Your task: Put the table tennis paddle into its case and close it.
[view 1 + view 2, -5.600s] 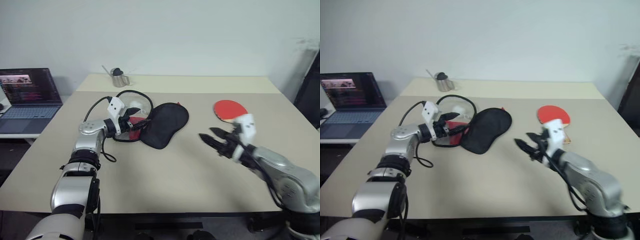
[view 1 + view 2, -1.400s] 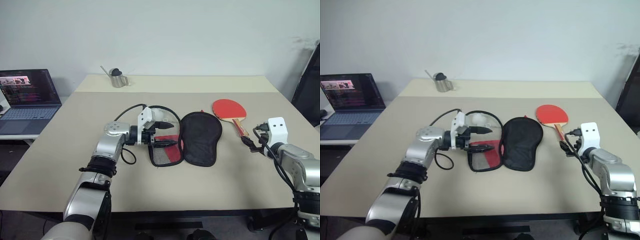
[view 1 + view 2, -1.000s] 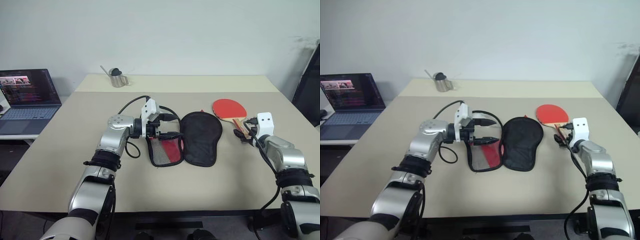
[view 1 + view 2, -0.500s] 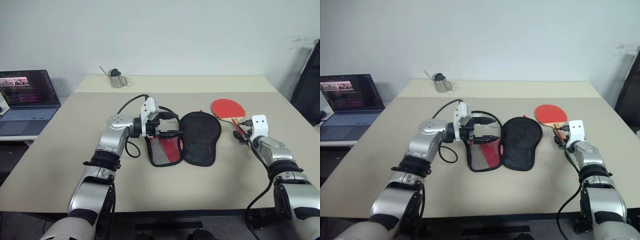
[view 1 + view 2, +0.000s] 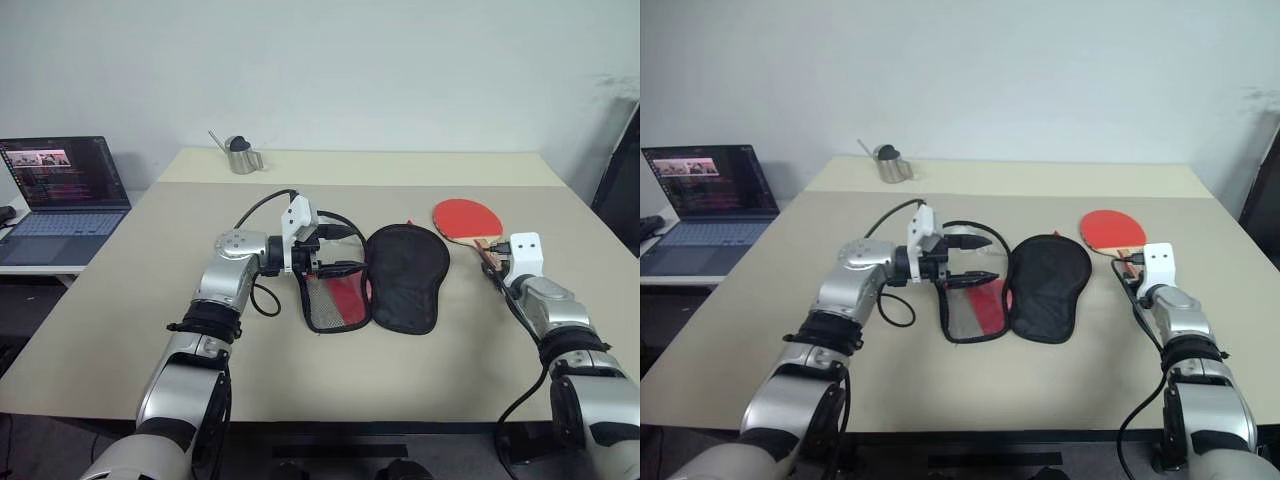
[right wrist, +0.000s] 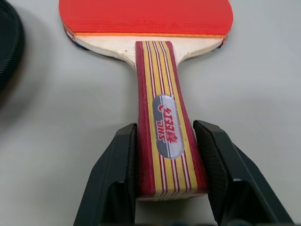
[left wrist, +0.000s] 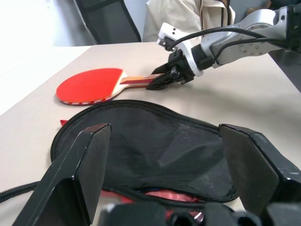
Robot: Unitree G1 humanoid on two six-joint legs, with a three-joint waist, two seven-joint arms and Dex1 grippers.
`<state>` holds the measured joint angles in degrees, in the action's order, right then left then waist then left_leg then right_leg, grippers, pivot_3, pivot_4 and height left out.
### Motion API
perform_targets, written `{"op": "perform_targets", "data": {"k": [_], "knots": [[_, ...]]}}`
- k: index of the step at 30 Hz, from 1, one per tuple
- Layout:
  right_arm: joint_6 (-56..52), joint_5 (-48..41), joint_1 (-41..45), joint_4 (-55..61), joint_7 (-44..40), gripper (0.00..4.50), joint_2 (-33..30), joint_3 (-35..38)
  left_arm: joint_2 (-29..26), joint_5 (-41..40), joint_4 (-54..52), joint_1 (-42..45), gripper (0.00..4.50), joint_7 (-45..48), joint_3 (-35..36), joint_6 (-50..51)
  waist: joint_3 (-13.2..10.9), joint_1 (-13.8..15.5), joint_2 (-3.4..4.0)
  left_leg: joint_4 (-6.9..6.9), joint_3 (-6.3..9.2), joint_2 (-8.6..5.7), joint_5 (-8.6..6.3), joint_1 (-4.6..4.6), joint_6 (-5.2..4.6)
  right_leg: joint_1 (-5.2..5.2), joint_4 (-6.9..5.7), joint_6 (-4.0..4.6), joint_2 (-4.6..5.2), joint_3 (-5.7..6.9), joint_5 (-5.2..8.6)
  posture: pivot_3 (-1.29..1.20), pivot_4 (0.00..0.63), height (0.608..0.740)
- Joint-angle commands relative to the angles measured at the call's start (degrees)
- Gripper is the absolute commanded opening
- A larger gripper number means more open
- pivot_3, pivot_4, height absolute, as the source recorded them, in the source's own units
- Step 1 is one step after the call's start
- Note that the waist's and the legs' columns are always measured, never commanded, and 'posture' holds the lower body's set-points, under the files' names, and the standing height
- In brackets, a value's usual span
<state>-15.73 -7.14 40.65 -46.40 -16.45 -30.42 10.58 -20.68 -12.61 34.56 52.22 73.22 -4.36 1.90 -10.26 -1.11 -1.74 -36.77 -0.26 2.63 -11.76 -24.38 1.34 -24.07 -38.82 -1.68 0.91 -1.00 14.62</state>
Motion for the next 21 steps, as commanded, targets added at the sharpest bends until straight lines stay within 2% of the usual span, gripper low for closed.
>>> {"op": "perform_targets", "data": {"k": [1,9,11,14,18,20,21], "knots": [[-11.00,-3.69,-7.90,19.36,0.52,1.50,-3.15,4.79,0.02,-0.70,-0.74,1.44,3.99,0.57,0.32,-0.89,-0.02,0.31,0.04,0.00,0.01,-0.01,0.00,-0.04,0.00,-0.02,0.01,0.00,0.02,0.01,0.00,0.00,0.150,0.740],[-41.26,-14.67,-29.42,63.33,-0.72,1.50,-4.21,10.89,0.87,-0.94,-0.81,1.52,3.99,1.93,-0.12,-0.92,-0.06,0.25,0.15,0.03,0.10,0.00,0.00,-0.07,0.00,-0.06,0.01,-0.09,-0.01,0.09,0.08,0.00,0.150,0.740],[-46.33,-16.51,-32.91,70.25,-0.43,1.50,-3.98,12.15,1.18,-1.03,-0.90,1.52,3.99,1.99,-0.18,-0.82,-0.06,0.16,0.15,0.01,0.10,0.03,-0.01,-0.03,0.00,-0.04,-0.03,-0.08,-0.05,0.07,0.09,0.00,0.150,0.740],[-51.62,-18.39,-35.91,74.59,0.03,1.50,-3.28,14.79,1.56,-1.09,-1.10,1.30,3.99,2.23,-0.34,-0.71,-0.06,-0.59,0.15,-0.06,0.07,0.03,-0.01,0.03,0.00,0.00,-0.05,-0.08,-0.04,0.01,0.08,0.00,0.150,0.740],[-54.53,-18.66,-38.33,75.46,-0.09,1.50,-3.37,14.29,2.08,-0.88,-0.87,1.39,3.99,2.50,-0.50,-0.83,-0.06,-0.59,0.14,-0.11,0.11,0.02,0.00,0.10,0.00,0.05,-0.08,-0.07,-0.04,0.03,0.03,0.00,0.150,0.740],[-54.34,-17.94,-38.03,74.55,0.77,2.24,-3.29,14.18,2.27,-0.80,-0.56,1.62,3.99,2.45,-0.59,-0.99,-0.06,-0.60,0.14,-0.10,0.11,0.02,0.00,0.10,0.00,0.05,-0.08,-0.06,-0.05,0.02,0.03,0.00,0.150,0.740],[-54.26,-17.75,-37.57,74.14,1.03,2.47,-3.24,13.95,2.30,-0.78,-0.49,1.67,3.99,2.47,-0.62,-1.08,-0.06,-0.60,0.14,-0.10,0.10,0.02,0.00,0.10,0.00,0.05,-0.07,-0.06,-0.05,0.01,0.04,0.00,0.150,0.740]]}}
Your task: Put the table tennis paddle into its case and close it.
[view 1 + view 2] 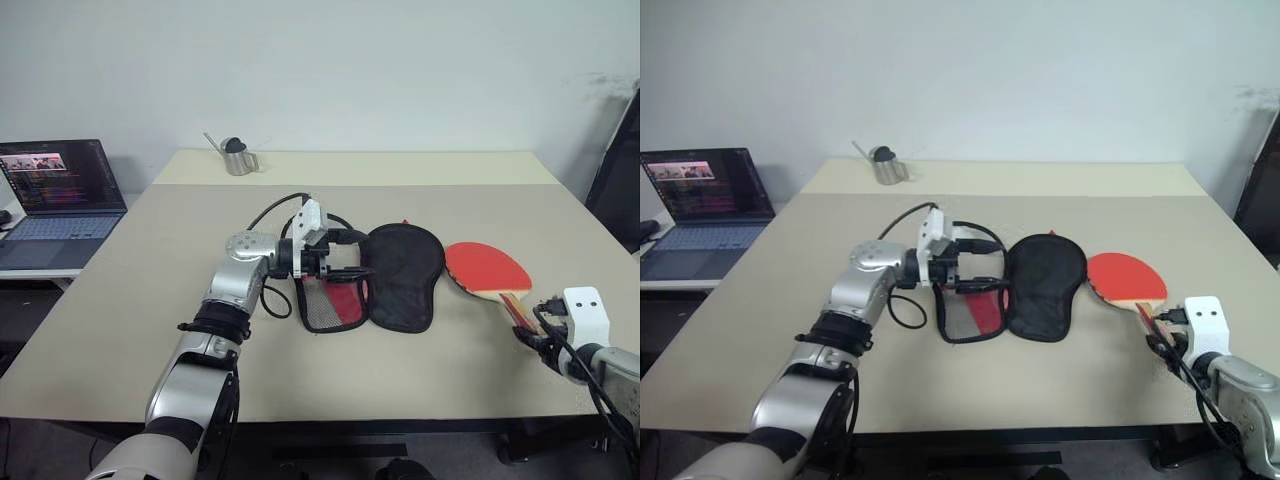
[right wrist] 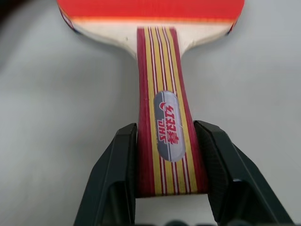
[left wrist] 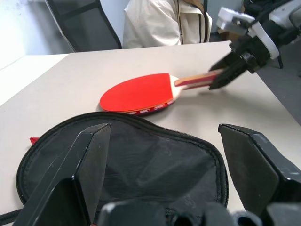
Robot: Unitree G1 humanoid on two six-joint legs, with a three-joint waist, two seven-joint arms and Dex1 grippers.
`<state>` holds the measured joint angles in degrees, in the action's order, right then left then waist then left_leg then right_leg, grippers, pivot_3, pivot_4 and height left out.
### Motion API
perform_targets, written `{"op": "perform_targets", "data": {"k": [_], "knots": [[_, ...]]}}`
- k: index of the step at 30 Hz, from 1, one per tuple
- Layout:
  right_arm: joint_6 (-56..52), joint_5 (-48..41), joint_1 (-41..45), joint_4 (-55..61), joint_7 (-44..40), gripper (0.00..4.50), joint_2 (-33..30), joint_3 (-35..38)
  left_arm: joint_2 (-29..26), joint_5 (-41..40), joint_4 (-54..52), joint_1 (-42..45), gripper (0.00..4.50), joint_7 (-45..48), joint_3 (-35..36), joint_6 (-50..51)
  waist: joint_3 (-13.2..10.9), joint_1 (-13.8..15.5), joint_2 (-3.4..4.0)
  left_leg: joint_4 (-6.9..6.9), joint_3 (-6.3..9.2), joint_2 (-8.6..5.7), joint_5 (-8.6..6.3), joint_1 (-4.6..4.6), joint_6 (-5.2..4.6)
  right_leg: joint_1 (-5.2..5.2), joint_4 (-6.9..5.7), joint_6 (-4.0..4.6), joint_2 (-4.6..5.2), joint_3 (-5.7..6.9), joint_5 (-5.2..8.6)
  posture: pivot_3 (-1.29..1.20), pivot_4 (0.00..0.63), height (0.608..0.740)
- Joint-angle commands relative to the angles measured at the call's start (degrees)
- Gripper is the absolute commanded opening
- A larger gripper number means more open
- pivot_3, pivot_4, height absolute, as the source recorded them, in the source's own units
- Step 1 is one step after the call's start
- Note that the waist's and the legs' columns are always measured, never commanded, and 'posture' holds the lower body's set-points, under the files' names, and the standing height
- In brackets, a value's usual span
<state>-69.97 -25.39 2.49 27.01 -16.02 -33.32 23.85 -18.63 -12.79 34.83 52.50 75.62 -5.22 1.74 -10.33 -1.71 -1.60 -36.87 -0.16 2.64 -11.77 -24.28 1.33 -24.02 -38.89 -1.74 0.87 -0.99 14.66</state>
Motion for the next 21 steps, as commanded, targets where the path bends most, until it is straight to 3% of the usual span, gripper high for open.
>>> {"op": "perform_targets", "data": {"k": [1,3,11,21], "knots": [[0.05,0.57,0.93,0.42,0.66,2.83,-0.38,0.47,0.30,-0.55,-0.66,1.45,3.99,0.07,0.22,-0.99,0.00,-0.01,0.00,0.00,-0.02,0.00,0.00,-0.01,0.00,0.00,0.01,0.00,0.00,-0.02,0.00,0.00,0.150,0.740],[1.10,1.20,2.48,-0.66,1.07,3.50,-0.56,-0.41,0.28,-0.60,-0.78,1.37,3.99,0.07,0.26,-0.94,0.00,-0.02,0.00,0.00,-0.03,-0.01,0.00,-0.03,0.00,-0.01,0.03,0.00,0.00,-0.02,0.00,0.00,0.150,0.740],[6.34,4.03,8.78,-8.65,0.41,3.50,-1.70,-4.68,0.28,-0.65,-1.07,0.99,3.99,-0.28,0.42,-0.90,0.00,0.01,0.00,0.01,-0.01,-0.01,0.00,-0.03,0.00,-0.01,0.04,-0.01,0.00,0.00,0.00,0.00,0.150,0.740],[7.50,5.20,9.25,-12.15,-1.26,3.50,-1.63,-8.27,-0.45,-0.66,-1.16,0.48,3.99,-0.80,0.91,-1.21,0.00,0.00,0.00,0.02,-0.02,-0.01,0.00,-0.06,0.00,-0.02,0.06,-0.01,-0.01,0.00,0.00,0.00,0.150,0.740]]}}
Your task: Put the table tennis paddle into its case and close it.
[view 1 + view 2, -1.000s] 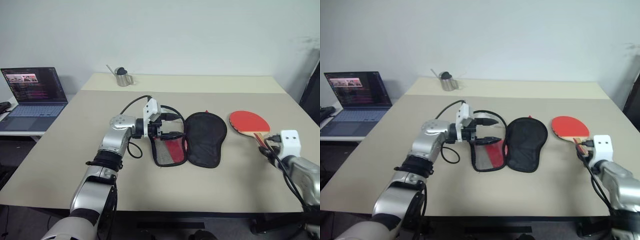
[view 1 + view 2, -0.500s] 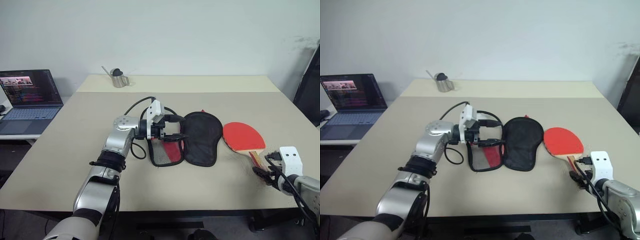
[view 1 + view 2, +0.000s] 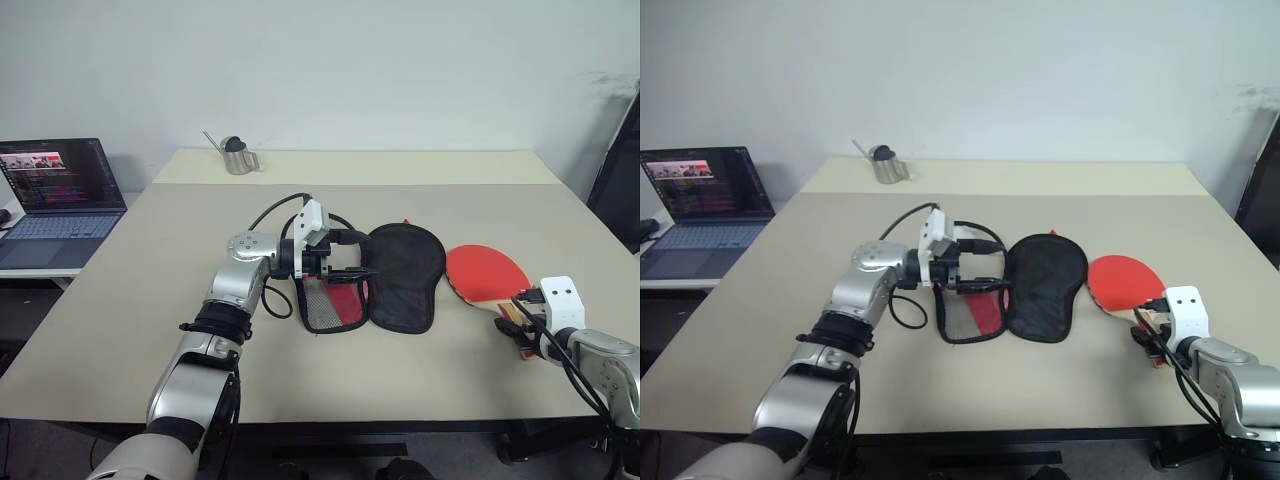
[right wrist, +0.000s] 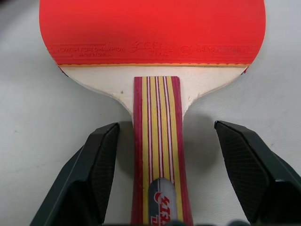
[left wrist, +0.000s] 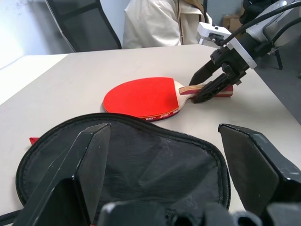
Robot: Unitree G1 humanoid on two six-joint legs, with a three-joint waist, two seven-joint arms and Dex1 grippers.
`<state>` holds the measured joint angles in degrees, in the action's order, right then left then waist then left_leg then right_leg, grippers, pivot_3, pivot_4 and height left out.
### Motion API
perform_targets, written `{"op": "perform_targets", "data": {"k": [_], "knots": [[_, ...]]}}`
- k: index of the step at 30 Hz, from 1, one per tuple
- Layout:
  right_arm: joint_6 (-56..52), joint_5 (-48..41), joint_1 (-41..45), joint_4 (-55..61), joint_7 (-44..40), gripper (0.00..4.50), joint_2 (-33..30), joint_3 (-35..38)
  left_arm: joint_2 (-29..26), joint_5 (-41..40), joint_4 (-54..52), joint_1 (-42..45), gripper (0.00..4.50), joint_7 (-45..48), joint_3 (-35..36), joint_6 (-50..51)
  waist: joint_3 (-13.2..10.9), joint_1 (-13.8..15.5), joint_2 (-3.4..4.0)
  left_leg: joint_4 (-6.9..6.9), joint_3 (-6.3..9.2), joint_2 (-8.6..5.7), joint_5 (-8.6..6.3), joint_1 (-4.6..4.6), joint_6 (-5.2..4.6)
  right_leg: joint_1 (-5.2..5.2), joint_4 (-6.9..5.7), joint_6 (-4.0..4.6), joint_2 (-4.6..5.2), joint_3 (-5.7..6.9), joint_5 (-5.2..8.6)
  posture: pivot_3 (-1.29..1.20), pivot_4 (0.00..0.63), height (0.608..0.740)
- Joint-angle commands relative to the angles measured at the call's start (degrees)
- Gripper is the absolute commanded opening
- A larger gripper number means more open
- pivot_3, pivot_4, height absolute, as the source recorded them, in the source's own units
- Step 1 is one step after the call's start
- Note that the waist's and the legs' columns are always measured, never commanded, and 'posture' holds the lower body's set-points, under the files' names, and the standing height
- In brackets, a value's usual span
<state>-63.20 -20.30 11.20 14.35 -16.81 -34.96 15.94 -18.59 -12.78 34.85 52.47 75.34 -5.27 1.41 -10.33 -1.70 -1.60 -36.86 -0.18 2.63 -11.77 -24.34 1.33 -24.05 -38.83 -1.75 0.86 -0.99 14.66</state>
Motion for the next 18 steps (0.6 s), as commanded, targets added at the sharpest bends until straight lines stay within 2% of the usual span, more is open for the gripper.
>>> {"op": "perform_targets", "data": {"k": [1,4,7,13,18], "knots": [[1.07,0.29,0.73,0.07,-0.52,3.50,0.15,-0.66,-0.50,-0.70,-1.20,0.47,3.99,-0.58,0.94,-0.86,0.00,-0.02,0.00,0.00,0.00,0.00,0.00,0.01,0.00,0.00,-0.01,0.00,0.00,0.00,0.00,0.00,0.150,0.740],[2.06,0.53,1.59,-1.95,-0.85,3.50,0.71,-1.41,-0.44,-0.72,-1.00,0.58,3.99,-0.73,0.83,-0.98,0.00,-0.11,0.00,-0.02,0.00,0.00,0.00,0.01,0.00,0.01,-0.02,0.00,0.00,-0.01,0.00,0.00,0.150,0.740],[2.53,0.37,3.12,-5.35,-1.49,2.96,1.66,-1.36,-0.36,-0.72,-0.80,0.67,3.99,-0.73,0.72,-1.17,0.01,-0.21,-0.03,-0.04,-0.01,0.00,0.00,0.04,0.00,0.02,-0.03,-0.02,-0.01,-0.03,-0.01,0.00,0.150,0.740],[4.02,2.28,4.45,-9.19,-0.11,1.10,2.22,-0.38,-0.69,-0.42,-0.03,0.93,3.99,-0.86,0.80,-1.83,0.00,-0.26,-0.07,-0.05,0.01,0.01,0.00,0.52,0.00,0.48,0.03,-0.01,-0.02,-0.03,-0.06,0.00,0.150,0.740],[3.98,2.62,4.68,-6.83,2.51,1.10,2.64,1.40,-1.93,-0.18,0.38,0.62,3.99,-1.74,1.40,-2.15,0.00,-0.25,-0.07,-0.10,0.01,-0.01,0.00,0.54,0.00,0.56,0.09,0.00,-0.02,-0.12,-0.05,0.00,0.150,0.740]]}}
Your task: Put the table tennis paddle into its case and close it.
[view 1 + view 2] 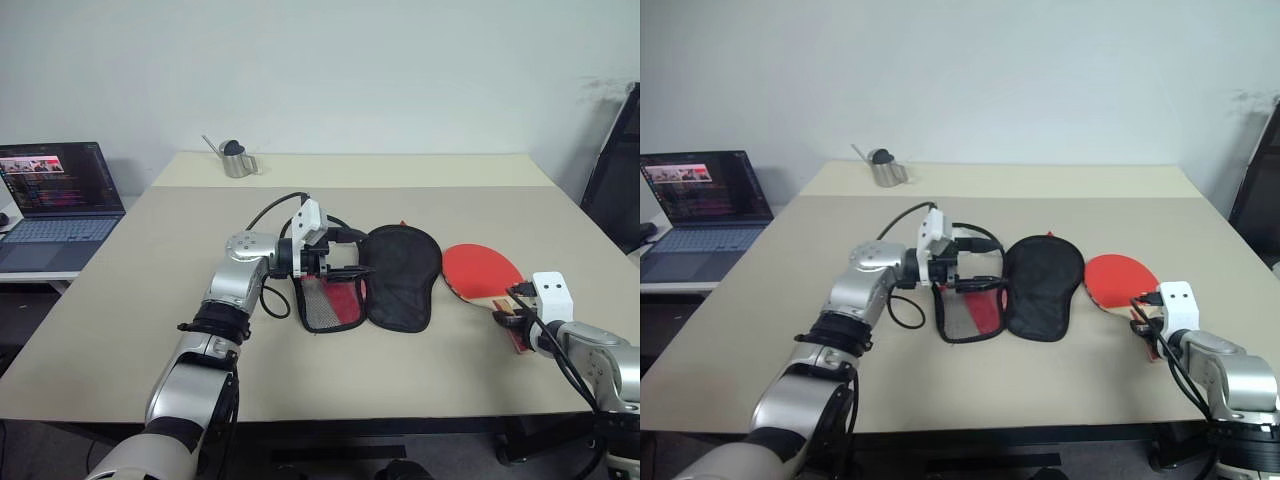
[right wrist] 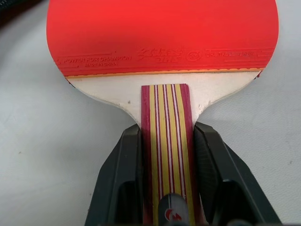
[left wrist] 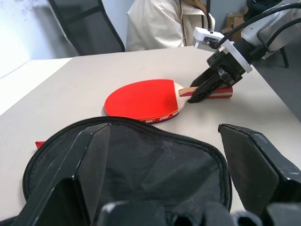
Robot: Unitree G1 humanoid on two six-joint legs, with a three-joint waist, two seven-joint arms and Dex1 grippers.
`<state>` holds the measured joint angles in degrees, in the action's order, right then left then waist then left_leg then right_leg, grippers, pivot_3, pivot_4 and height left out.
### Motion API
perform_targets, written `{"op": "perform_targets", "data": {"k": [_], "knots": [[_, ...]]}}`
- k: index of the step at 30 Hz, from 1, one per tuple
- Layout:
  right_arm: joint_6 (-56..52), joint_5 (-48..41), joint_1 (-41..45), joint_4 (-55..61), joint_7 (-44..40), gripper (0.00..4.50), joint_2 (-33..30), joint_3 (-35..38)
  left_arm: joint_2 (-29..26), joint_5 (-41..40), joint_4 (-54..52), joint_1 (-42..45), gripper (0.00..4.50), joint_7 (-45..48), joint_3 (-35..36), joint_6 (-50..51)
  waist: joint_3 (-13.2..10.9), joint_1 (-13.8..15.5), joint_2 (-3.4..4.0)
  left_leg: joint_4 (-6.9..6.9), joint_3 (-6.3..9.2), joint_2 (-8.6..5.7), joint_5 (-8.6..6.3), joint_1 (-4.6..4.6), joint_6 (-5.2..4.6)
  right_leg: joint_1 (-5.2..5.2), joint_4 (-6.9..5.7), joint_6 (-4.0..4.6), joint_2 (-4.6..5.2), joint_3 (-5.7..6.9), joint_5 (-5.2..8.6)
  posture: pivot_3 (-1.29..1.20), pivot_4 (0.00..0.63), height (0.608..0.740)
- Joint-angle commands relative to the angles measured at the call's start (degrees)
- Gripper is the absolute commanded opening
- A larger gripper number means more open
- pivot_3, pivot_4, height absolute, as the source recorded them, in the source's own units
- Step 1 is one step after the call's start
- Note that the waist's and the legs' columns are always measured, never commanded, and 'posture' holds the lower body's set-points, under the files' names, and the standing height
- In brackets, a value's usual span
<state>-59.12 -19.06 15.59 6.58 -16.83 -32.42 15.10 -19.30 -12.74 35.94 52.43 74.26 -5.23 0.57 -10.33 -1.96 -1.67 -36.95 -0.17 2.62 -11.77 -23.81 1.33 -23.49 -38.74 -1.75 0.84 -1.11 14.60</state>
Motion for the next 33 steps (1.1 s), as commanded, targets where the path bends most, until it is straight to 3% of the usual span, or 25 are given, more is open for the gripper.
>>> {"op": "perform_targets", "data": {"k": [1,11,17,23,28,33], "knots": [[-0.46,1.26,0.43,2.07,2.91,1.10,0.01,2.51,-1.63,-0.24,-0.73,0.47,3.99,-0.72,1.48,-1.24,0.00,0.03,0.00,0.00,-0.01,-0.01,0.00,-0.01,0.00,0.00,0.01,0.00,0.00,-0.02,0.00,0.00,0.150,0.740],[-12.41,-2.00,6.40,20.34,9.46,1.10,3.44,7.69,-4.73,-1.24,-1.21,-0.87,3.99,-2.97,3.72,-1.57,-0.05,0.07,0.08,0.27,-0.01,-0.01,0.00,-0.37,0.00,-0.40,0.06,-0.02,-0.02,-0.01,0.05,0.00,0.150,0.740],[-21.55,-1.01,13.40,27.89,16.44,1.10,18.25,4.83,-6.52,-1.48,0.40,-0.91,3.99,-2.39,5.29,-2.81,-0.05,0.08,0.09,0.28,0.13,0.16,0.00,-0.54,0.00,-0.65,-0.09,0.05,-0.25,0.05,0.08,0.00,0.150,0.740],[-20.50,2.70,19.95,21.98,23.80,1.10,35.89,-0.46,-7.50,-0.49,4.07,0.97,3.99,-3.26,5.25,-5.28,-0.08,0.12,0.14,0.26,0.13,0.17,0.00,-0.58,-0.01,-0.70,-0.17,0.11,-0.25,0.06,0.09,0.00,0.150,0.740],[-14.08,5.12,21.14,13.54,25.54,1.10,39.73,-2.65,-7.06,-0.46,3.74,0.87,3.99,-3.16,5.08,-5.69,-0.08,0.50,0.14,0.24,0.13,0.11,0.00,-0.71,0.00,-0.70,-0.04,0.11,-0.13,0.14,0.09,0.00,0.150,0.740],[-8.36,7.47,19.51,8.21,26.80,1.10,39.53,-3.89,-7.14,-0.52,2.79,0.15,3.99,-2.98,4.98,-5.60,-0.08,0.32,0.14,0.20,0.10,0.02,0.00,-0.89,0.00,-0.79,0.04,0.10,-0.01,0.15,0.08,0.00,0.150,0.740]]}}
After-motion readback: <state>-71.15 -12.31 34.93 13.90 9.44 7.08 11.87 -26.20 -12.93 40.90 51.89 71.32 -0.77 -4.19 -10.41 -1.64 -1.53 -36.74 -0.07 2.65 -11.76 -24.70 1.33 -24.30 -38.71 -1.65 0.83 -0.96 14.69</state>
